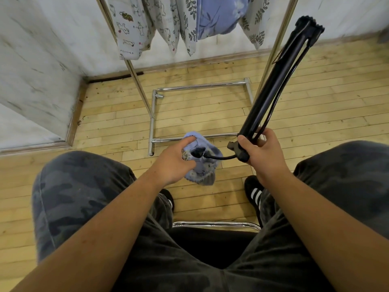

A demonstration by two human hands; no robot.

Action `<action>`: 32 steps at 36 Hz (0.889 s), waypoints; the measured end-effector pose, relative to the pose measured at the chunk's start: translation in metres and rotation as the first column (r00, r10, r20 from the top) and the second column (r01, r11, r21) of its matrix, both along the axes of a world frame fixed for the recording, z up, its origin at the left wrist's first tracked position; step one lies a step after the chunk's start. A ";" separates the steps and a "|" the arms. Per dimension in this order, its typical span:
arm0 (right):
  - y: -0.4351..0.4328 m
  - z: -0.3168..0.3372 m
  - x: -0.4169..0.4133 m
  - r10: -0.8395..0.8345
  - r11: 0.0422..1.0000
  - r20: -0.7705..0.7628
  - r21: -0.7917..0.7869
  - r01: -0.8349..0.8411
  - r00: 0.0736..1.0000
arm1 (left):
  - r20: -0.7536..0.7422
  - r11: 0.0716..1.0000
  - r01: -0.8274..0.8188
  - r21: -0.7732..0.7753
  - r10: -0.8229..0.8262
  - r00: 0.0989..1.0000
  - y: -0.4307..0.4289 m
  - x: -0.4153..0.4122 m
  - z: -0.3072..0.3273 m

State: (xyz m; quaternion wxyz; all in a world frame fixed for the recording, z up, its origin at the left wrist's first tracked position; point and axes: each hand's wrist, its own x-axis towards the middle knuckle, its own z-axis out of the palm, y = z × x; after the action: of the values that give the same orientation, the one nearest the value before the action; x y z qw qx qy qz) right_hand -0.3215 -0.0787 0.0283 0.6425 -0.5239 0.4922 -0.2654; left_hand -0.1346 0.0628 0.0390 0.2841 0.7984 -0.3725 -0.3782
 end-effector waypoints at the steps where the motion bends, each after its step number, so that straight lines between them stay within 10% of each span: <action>1: 0.000 -0.001 0.000 -0.005 1.000 -0.014 -0.017 0.005 1.000 | 0.001 1.000 -0.010 0.007 0.010 1.000 0.000 0.001 -0.001; 16: 0.009 0.009 0.007 0.201 0.939 0.271 0.219 -0.264 0.941 | 0.053 0.992 0.112 0.051 -0.115 0.992 -0.008 -0.009 0.002; 32: 0.025 -0.004 0.003 0.545 0.835 0.062 0.047 -0.548 0.836 | -0.468 0.987 -0.016 -0.162 -0.063 0.881 -0.012 -0.017 0.019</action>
State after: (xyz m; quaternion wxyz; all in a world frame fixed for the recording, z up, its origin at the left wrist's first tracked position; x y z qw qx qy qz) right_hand -0.3181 -0.0541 0.0242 0.7186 -0.6160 0.3155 -0.0675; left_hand -0.1518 0.0511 0.0575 0.4252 0.6523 -0.3312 -0.5330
